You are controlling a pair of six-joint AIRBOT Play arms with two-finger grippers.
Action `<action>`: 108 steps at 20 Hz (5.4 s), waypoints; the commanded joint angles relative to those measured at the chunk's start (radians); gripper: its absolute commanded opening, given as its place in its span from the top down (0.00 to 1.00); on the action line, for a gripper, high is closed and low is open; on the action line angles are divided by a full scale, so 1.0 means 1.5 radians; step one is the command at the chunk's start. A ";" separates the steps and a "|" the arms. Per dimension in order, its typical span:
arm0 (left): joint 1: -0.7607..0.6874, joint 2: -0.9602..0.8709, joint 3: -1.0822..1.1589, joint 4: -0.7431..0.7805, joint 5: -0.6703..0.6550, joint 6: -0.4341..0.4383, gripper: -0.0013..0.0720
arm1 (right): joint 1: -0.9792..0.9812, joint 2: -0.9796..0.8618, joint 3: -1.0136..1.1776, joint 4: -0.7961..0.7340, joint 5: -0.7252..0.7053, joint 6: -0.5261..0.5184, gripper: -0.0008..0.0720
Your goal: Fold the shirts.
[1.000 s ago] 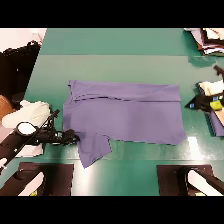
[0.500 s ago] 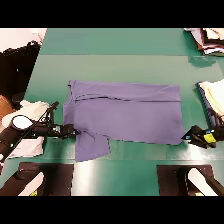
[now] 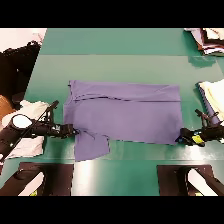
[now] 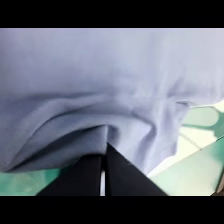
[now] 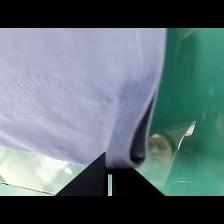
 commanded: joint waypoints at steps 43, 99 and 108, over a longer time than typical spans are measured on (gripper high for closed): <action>-0.107 -0.454 0.684 0.246 0.061 -0.086 0.18 | -0.021 -0.453 0.701 0.120 0.100 -0.055 0.36; -0.013 -0.505 1.041 0.274 -0.138 -0.076 0.95 | 0.666 -0.521 0.876 0.284 -0.248 -0.112 0.57; 0.023 -0.484 1.041 0.263 -0.187 -0.069 0.95 | 0.552 -0.492 0.828 0.189 -0.049 -0.090 0.34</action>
